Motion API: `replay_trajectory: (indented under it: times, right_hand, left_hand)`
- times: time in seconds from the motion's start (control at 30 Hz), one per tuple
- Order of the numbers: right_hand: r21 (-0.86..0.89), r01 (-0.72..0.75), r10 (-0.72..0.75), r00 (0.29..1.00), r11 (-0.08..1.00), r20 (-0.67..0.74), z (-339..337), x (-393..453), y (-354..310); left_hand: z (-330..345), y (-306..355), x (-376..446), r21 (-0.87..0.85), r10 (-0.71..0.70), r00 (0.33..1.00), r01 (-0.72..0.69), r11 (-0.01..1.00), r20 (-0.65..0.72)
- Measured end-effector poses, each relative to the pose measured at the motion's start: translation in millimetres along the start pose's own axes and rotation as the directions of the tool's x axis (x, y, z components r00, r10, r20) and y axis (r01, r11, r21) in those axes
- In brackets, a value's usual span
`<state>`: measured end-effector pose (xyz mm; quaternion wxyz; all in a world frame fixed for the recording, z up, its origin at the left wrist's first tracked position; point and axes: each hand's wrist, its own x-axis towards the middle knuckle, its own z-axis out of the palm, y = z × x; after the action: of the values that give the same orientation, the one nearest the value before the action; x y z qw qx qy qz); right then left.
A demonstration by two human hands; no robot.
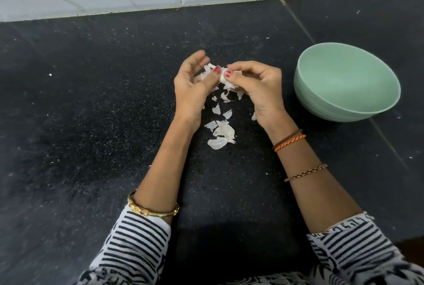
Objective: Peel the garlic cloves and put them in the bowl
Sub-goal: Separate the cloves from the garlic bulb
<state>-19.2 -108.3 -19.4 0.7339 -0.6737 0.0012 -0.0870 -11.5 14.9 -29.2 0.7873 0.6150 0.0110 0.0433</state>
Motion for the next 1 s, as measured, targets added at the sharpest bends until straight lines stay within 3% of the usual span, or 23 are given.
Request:
replay_trajectory:
  times: [0.23,0.37,0.47,0.57,0.67,0.77,0.9,1.0]
  right_hand:
    - [-0.030,0.019,-0.021,0.997,0.999,-0.076,2,1,1]
    - [-0.075,0.039,-0.052,0.982,0.996,-0.181,1,3,5]
    - [-0.141,0.008,-0.042,0.970,0.990,-0.240,0,6,7]
    - [-0.212,0.011,-0.030,0.996,0.977,-0.087,-4,6,7]
    - [-0.297,0.106,-0.082,0.992,0.949,0.091,-4,5,9]
    - [-0.305,0.135,-0.105,0.988,0.943,0.113,-1,4,13]
    - [-0.293,0.158,-0.128,0.985,0.943,0.119,-2,6,14]
    - [-0.332,0.179,-0.128,0.977,0.926,0.170,-2,6,16]
  left_hand:
    - [-1,0,-1,-0.004,-0.020,1.000,0.020,1.000,-0.001]
    - [3,-1,-2,0.060,0.052,0.999,-0.053,0.997,0.011]
    - [4,-1,-2,0.027,0.065,0.996,-0.064,0.998,-0.068]
    - [2,-2,0,0.062,0.131,0.984,-0.125,0.990,-0.119]
    - [0,-5,0,0.144,0.180,0.976,-0.162,0.976,-0.123]
    - [-1,-7,1,0.173,0.197,0.973,-0.175,0.969,-0.122]
    - [-1,-9,2,0.030,0.124,0.989,-0.122,0.992,-0.079]
    - [-3,-10,2,0.062,0.136,0.987,-0.131,0.989,-0.081]
